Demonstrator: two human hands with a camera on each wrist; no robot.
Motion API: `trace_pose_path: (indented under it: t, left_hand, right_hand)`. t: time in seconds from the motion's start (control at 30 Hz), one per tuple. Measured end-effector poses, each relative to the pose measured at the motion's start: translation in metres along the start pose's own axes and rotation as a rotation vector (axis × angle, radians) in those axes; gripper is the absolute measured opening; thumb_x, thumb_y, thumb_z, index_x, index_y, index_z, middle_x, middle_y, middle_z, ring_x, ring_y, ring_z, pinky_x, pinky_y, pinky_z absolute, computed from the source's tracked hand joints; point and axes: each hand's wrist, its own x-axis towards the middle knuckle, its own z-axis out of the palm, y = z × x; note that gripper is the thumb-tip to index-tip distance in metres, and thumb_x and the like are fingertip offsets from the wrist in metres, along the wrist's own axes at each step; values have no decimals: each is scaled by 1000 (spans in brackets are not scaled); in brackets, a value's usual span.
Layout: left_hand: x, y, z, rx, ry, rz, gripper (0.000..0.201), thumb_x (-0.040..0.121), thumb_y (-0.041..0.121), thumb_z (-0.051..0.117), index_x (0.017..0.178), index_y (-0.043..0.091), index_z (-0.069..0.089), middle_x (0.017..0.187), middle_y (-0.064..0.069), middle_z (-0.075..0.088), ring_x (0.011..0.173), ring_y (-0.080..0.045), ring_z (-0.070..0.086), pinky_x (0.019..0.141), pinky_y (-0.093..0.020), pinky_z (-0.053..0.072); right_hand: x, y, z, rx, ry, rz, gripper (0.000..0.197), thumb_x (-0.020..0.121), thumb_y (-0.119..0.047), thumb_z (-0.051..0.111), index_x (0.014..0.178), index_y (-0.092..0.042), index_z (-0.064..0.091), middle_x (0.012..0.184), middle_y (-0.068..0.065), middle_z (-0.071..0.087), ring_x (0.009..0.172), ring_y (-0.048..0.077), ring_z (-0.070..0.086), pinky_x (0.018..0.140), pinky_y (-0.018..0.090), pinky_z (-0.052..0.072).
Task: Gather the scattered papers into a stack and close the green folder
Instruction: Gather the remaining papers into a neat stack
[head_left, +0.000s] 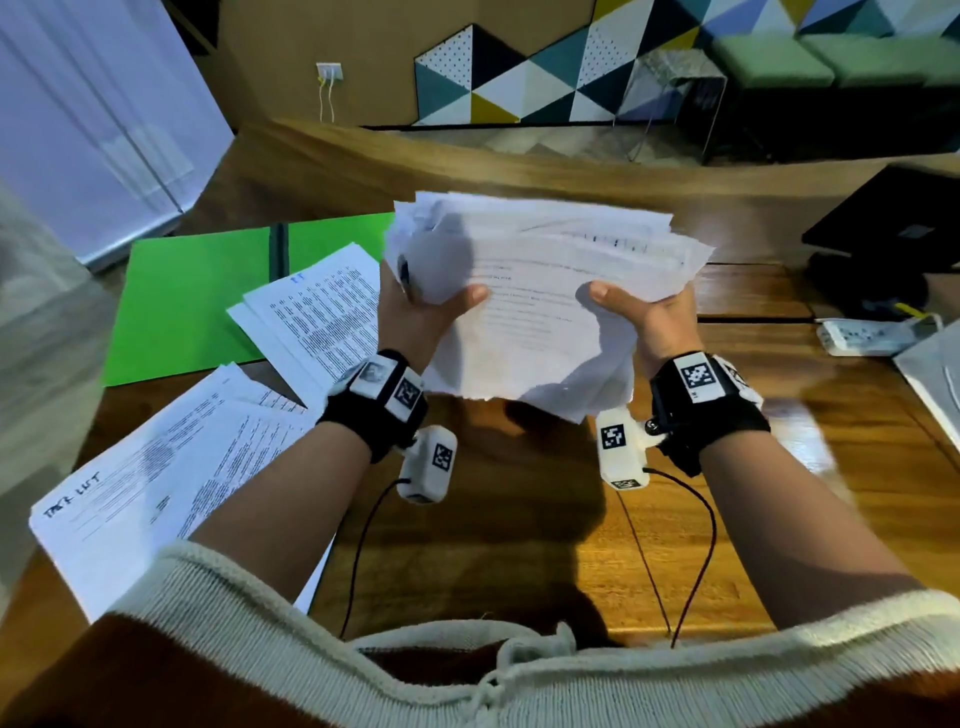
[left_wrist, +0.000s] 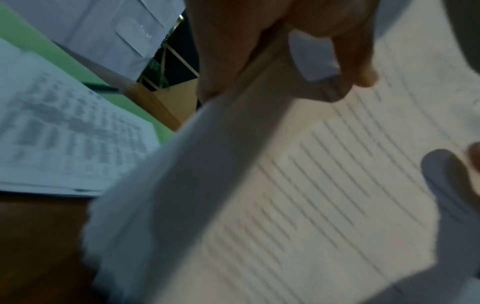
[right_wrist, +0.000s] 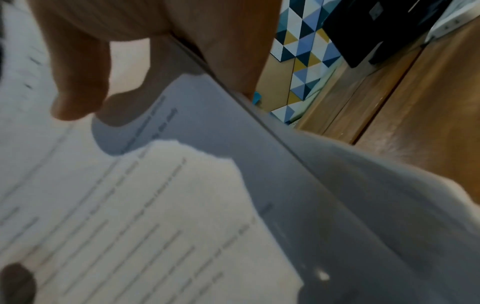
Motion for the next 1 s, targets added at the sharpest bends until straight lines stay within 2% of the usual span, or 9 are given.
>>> trace_pose_path:
  t: [0.1,0.17,0.27,0.4,0.47,0.57,0.7,0.83,1.0]
  left_hand:
    - [0,-18,-10,113,-112,-93,92,42,31,90,118,14,40,117,8,57,113,-11,55,94,-23,47]
    - [0,-25,-17,153,-226,-114,87,48,24,90,122,9,48,118,9,61,111,-7,59,92,-22,48]
    - [0,-28,-22,201,-256,-172,55,60,11,87,109,3,65,96,-2,71,82,-4,69,78,-30,52]
    - [2,-33,-21,159,-164,-210,50,59,13,85,105,2,68,102,-18,71,94,-30,68,84,-45,55]
    - [-1,-32,-19,125,-170,-201,50,62,6,83,110,-1,66,101,-14,70,89,-24,70,79,-37,56]
    - [-2,-29,-19,66,-205,-185,50,65,-7,78,112,-5,63,91,-3,68,76,-6,69,72,-24,54]
    - [-5,-24,-25,49,-301,-185,54,44,19,85,95,16,68,90,4,73,89,-16,68,84,-33,56]
    - [-9,-19,-34,-149,-167,-172,26,61,3,67,81,17,60,70,0,66,60,-10,63,61,-24,53]
    - [-13,-21,-47,-159,-87,-106,25,74,1,63,62,22,54,60,-3,55,60,-16,53,68,-30,50]
  right_hand:
    - [-3,8,-6,-24,-14,34,44,71,17,68,108,-6,62,90,-5,75,89,9,71,72,21,55]
    - [-2,8,-8,-18,-8,41,52,69,16,70,118,2,57,101,4,72,94,15,70,74,23,55]
    - [8,-9,-11,-123,-49,-26,56,68,10,75,118,-4,54,107,5,67,95,13,67,78,24,53]
    - [19,-63,7,-843,-347,-218,72,58,-56,76,121,-26,56,117,-11,61,108,7,57,98,31,43]
    - [21,-83,31,-1378,-519,-211,90,58,-71,66,133,-26,47,127,-1,60,117,20,56,98,39,44]
    - [17,-86,74,-1799,-556,-251,78,72,-56,71,136,-23,42,119,8,62,108,30,58,78,36,43]
    - [14,-68,106,-1811,-565,-344,57,75,-34,71,125,-18,48,107,9,64,96,30,60,69,33,40]
    - [17,-65,107,-1782,-520,-329,43,79,-27,69,119,-15,55,108,12,63,98,32,61,75,37,46]
    - [18,-66,101,-1730,-490,-270,41,77,-33,76,107,-9,62,109,13,63,101,33,60,81,38,47]
